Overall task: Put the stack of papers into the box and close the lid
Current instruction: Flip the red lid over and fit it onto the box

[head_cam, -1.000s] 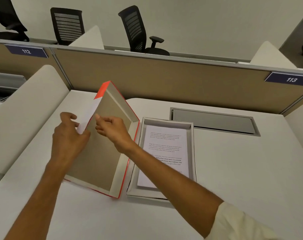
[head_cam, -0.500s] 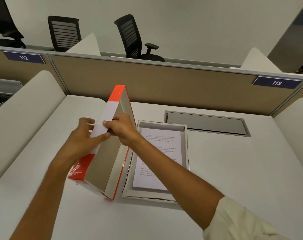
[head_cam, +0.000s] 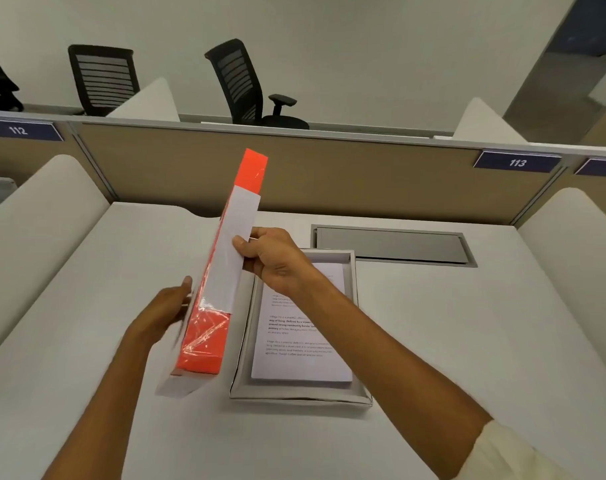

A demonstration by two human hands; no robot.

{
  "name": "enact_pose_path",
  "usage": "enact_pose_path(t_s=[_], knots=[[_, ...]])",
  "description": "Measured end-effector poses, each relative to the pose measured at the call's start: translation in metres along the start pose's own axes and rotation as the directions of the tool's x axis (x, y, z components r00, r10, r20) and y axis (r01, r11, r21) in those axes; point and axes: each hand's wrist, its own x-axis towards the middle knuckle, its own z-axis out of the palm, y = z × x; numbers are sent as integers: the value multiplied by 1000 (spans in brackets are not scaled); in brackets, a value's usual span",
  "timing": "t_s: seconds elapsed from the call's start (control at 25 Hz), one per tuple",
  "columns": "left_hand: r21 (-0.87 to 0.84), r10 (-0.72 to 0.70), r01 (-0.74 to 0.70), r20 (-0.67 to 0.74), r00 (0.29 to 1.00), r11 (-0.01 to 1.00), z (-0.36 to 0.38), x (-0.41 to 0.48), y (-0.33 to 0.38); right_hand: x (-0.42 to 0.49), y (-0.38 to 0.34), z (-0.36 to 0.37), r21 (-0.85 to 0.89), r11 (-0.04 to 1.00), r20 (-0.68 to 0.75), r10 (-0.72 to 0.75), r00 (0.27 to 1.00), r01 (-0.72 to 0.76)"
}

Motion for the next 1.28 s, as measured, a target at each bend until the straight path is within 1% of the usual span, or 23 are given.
enact_pose_path(t_s=[0.04,0.12,0.2,0.28,0.32,0.4,0.52,0.56,0.64,0.72,0.92,1.08,1.28], knots=[[-38,-52,54,61,997,998,5,6,-7,-4,-3,-6,31,1000,10,-2,1000,1],[-176,-112,148,201,973,973,11,16,-22,-10,-9,-21,87,996,36,-11,999,8],[-283,-104,168,229,968,944,18,23,-32,-17,-13,-43,100,994,48,-35,998,30],[-302,-49,107,195,980,947,26,23,-34,-22,-13,-69,56,997,-4,-61,998,61],[-274,-10,58,171,985,960,31,22,-33,-24,-11,-82,1,998,-53,-70,996,70],[-173,83,-63,112,990,983,42,19,-31,-26,-1,-108,-181,982,-167,-90,982,59],[30,215,-216,42,976,976,61,13,-28,-31,25,-135,-417,909,-325,-153,933,3],[84,247,-248,30,969,965,69,10,-27,-32,36,-144,-482,876,-354,-198,914,3],[182,269,-267,12,963,946,85,6,-27,-30,58,-163,-581,814,-387,-264,884,-11],[252,280,-272,6,960,929,99,4,-30,-28,77,-179,-609,790,-428,-244,870,-78],[317,331,-317,10,943,894,120,7,-36,-22,109,-201,-620,764,-497,-203,844,-181],[401,340,-300,-31,940,865,126,11,-36,-16,124,-209,-606,767,-521,-183,834,-210],[471,344,-273,-71,936,839,134,16,-40,-10,132,-215,-616,757,-517,-184,836,-215]])
